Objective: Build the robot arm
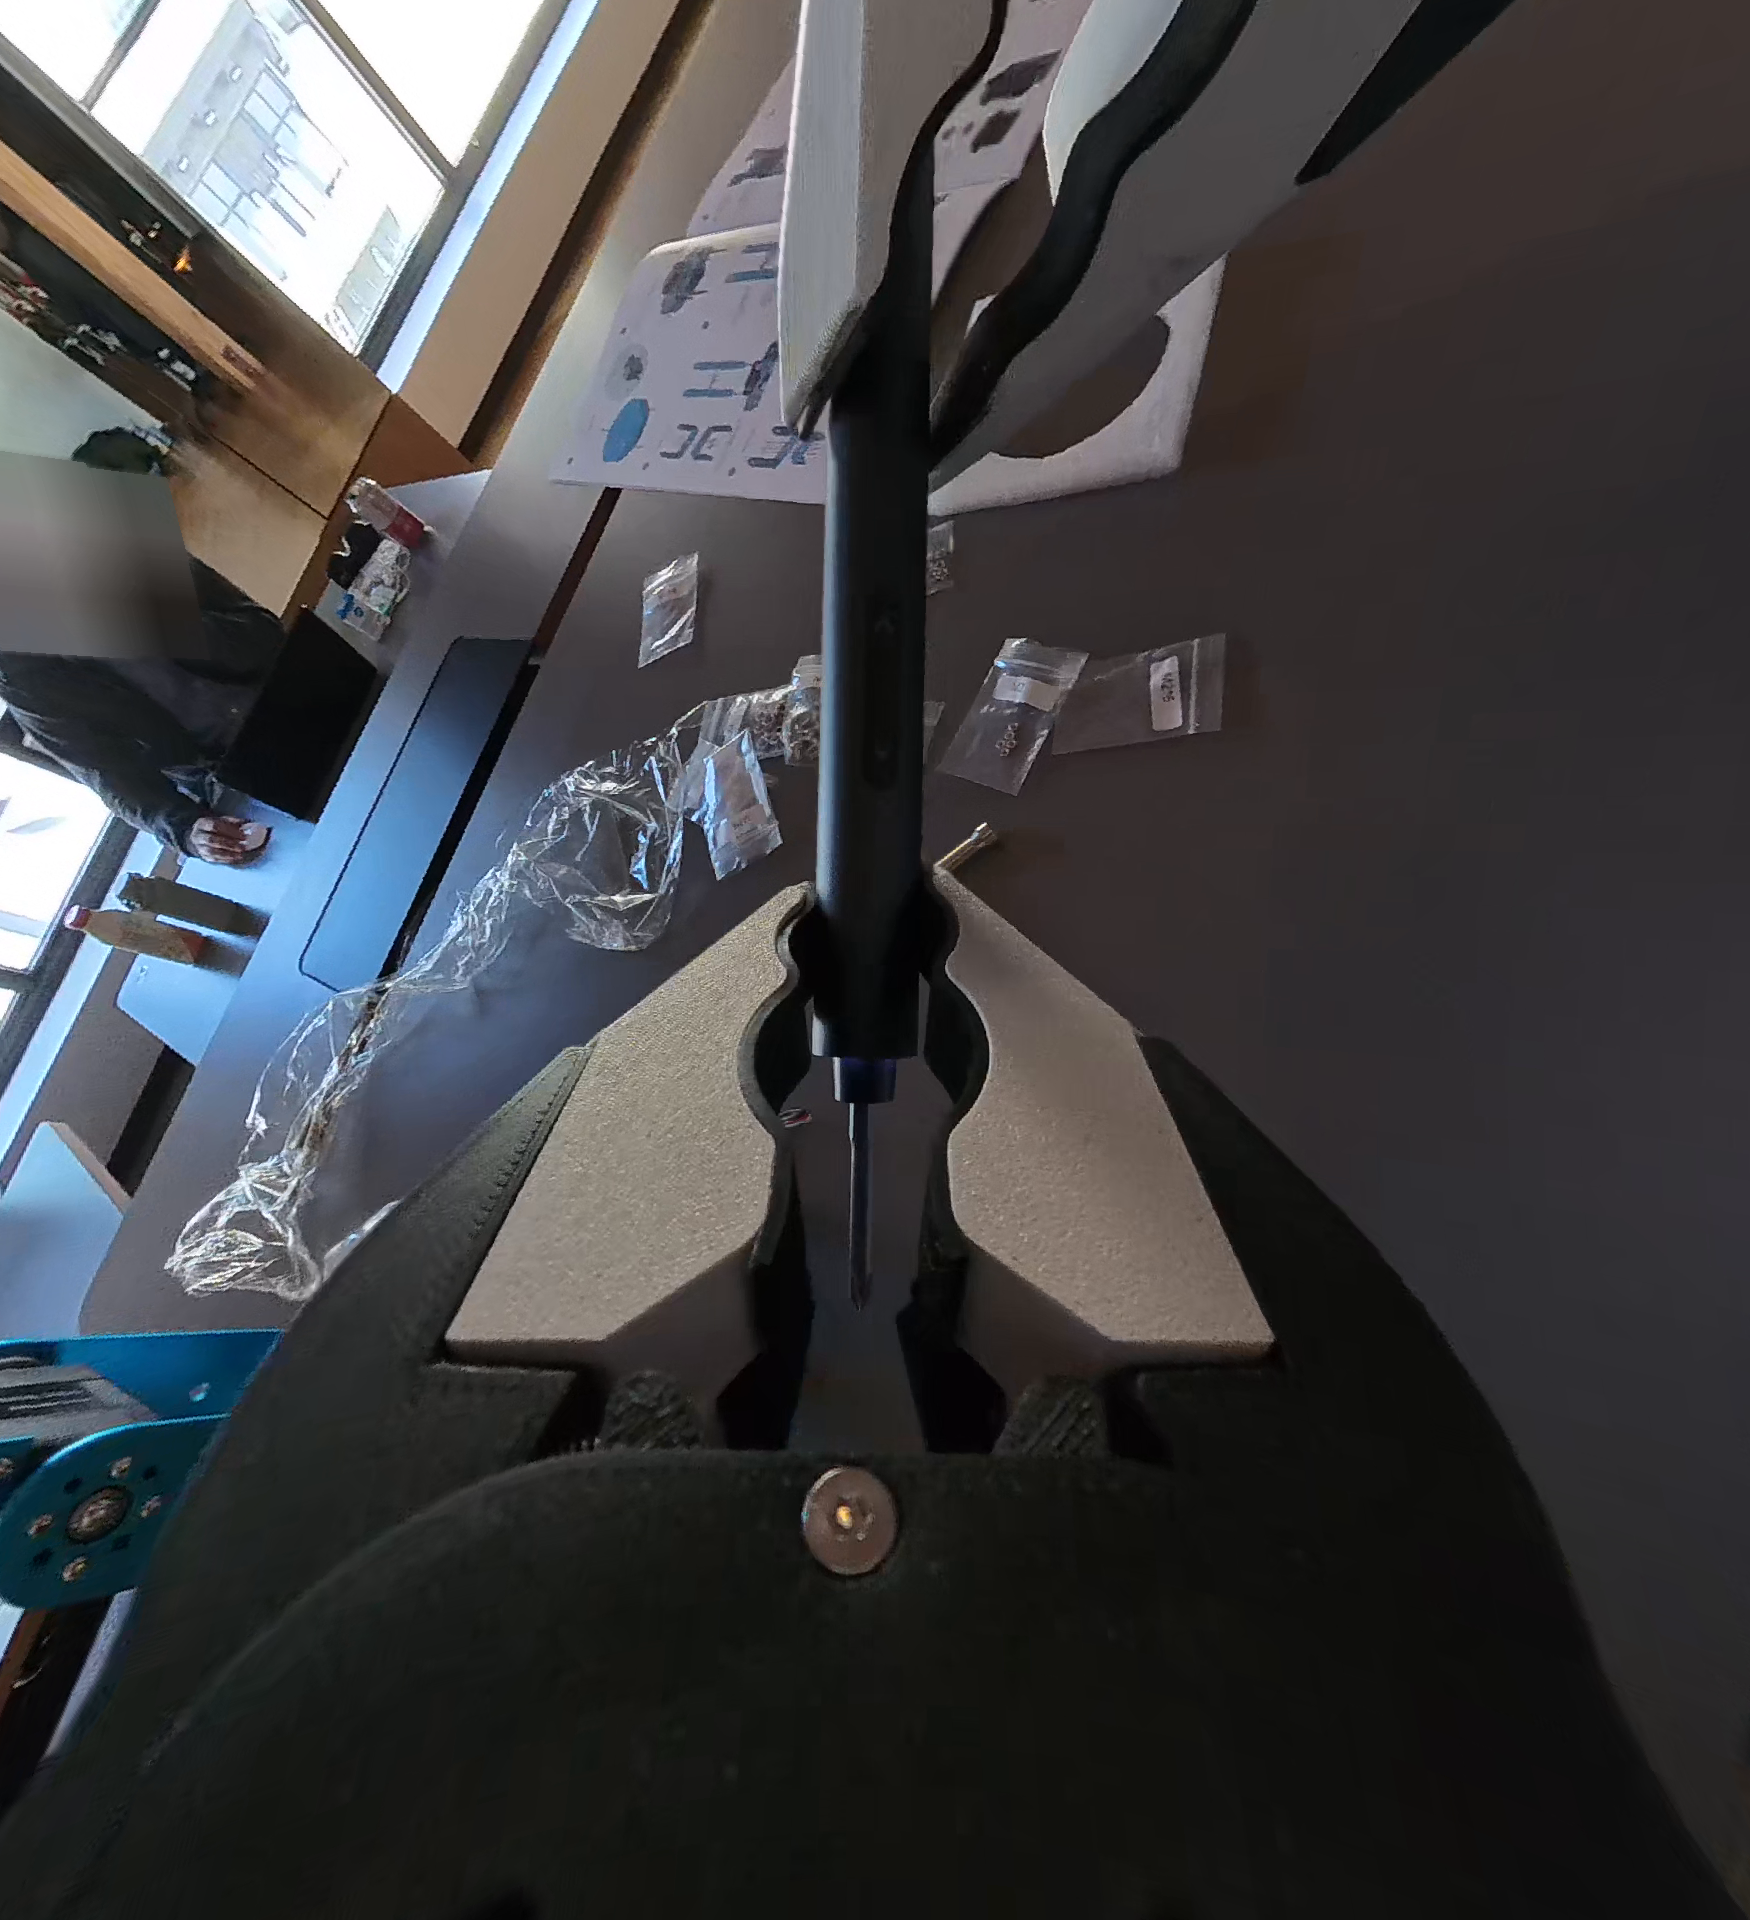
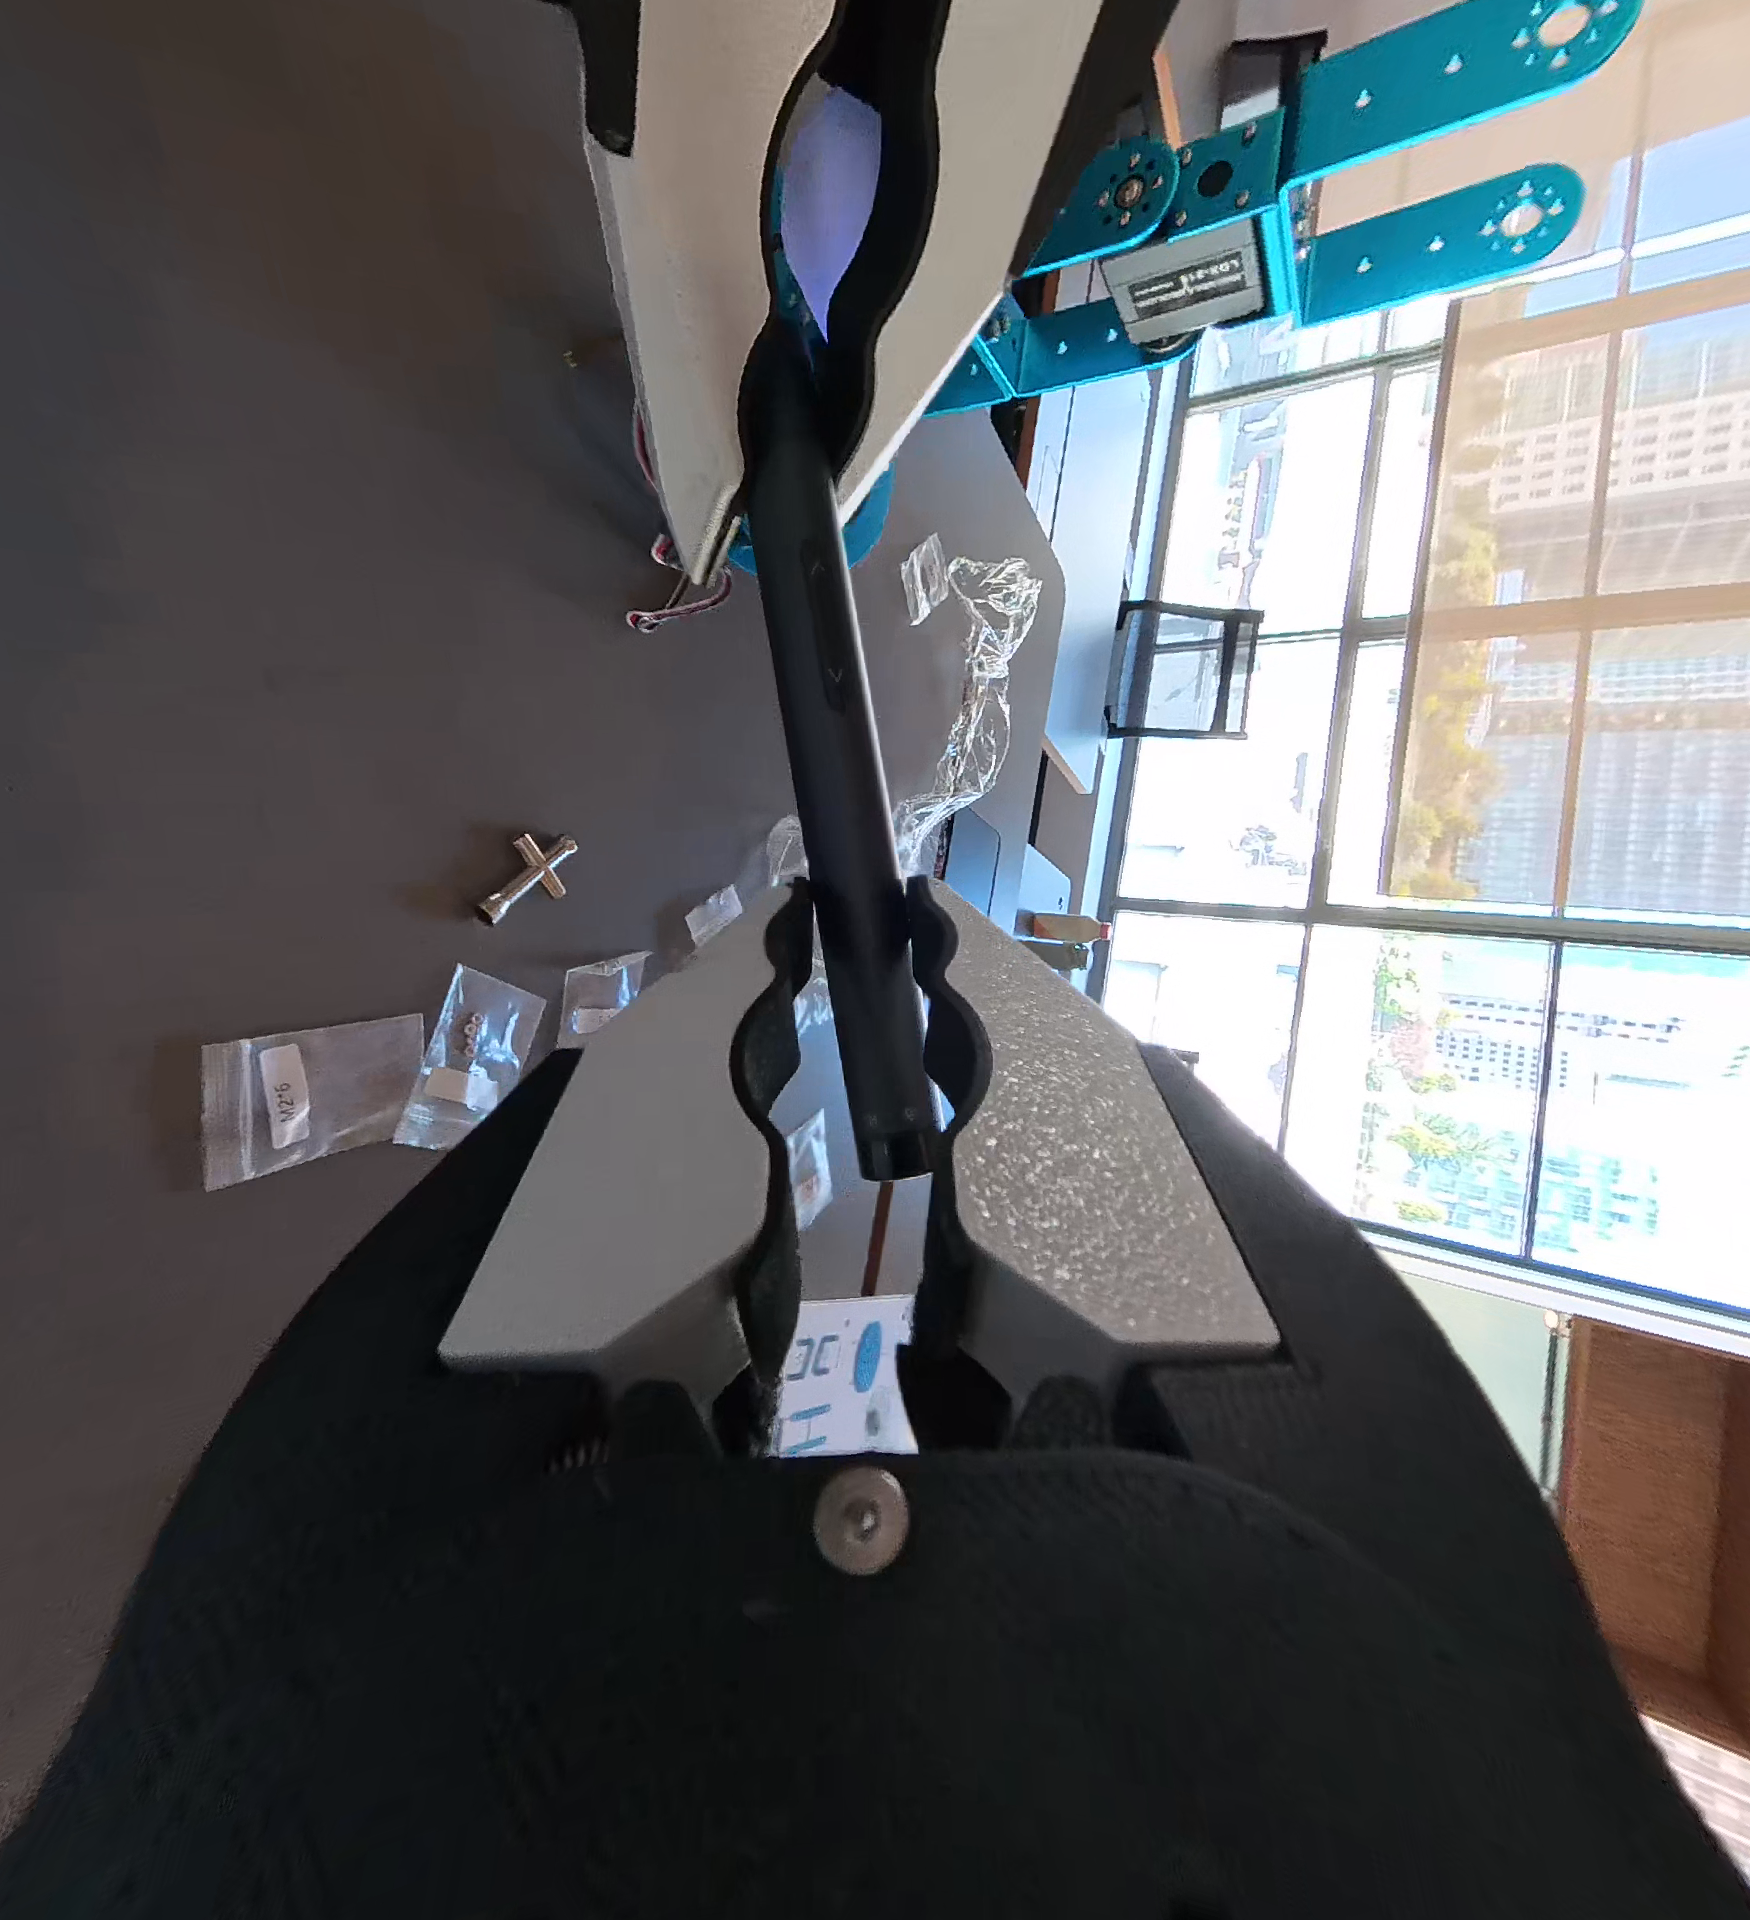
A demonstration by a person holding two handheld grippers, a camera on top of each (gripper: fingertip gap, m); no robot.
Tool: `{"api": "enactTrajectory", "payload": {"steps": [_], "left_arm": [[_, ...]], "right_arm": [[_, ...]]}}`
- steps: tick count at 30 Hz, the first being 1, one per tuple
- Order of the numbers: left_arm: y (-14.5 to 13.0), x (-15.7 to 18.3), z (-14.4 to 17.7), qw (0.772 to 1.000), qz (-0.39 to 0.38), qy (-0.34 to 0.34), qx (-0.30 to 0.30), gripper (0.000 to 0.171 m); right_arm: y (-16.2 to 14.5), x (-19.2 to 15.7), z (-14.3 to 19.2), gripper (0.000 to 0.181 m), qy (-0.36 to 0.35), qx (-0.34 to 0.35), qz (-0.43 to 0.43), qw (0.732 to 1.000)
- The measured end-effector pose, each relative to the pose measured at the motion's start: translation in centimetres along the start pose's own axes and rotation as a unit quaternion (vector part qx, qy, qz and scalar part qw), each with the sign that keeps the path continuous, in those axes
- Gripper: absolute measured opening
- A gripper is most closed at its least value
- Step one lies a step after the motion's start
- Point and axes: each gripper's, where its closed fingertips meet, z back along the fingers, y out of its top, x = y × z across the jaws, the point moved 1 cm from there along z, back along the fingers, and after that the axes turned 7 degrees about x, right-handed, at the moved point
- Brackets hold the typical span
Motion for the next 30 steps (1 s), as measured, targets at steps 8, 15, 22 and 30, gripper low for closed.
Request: {"api": "enactTrajectory", "payload": {"steps": [8, 15, 22, 30], "left_arm": [[-0.1, -0.7, 0.2, 1.0, 0.006, 0.018, -0.001, 0.016], [0.1, -1.1, 0.5, 0.999, 0.034, 0.026, 0.02, 0.016], [0.3, -1.2, 1.3, 0.993, 0.091, 0.033, 0.066, 0.016], [2.3, -0.1, 1.3, 0.994, 0.065, 0.015, 0.091, 0.016]], "right_arm": [[-0.5, 1.1, -0.1, 0.027, -0.031, 0.007, -0.002, 1.0], [0.6, 3.5, 2.0, 0.058, -0.114, 0.086, -0.049, 0.988], [-2.8, 6.1, 7.8, 0.113, -0.22, 0.261, -0.43, 0.836], [1.7, -0.4, 1.1, 0.082, 0.197, 0.437, -0.777, 0.408]]}}
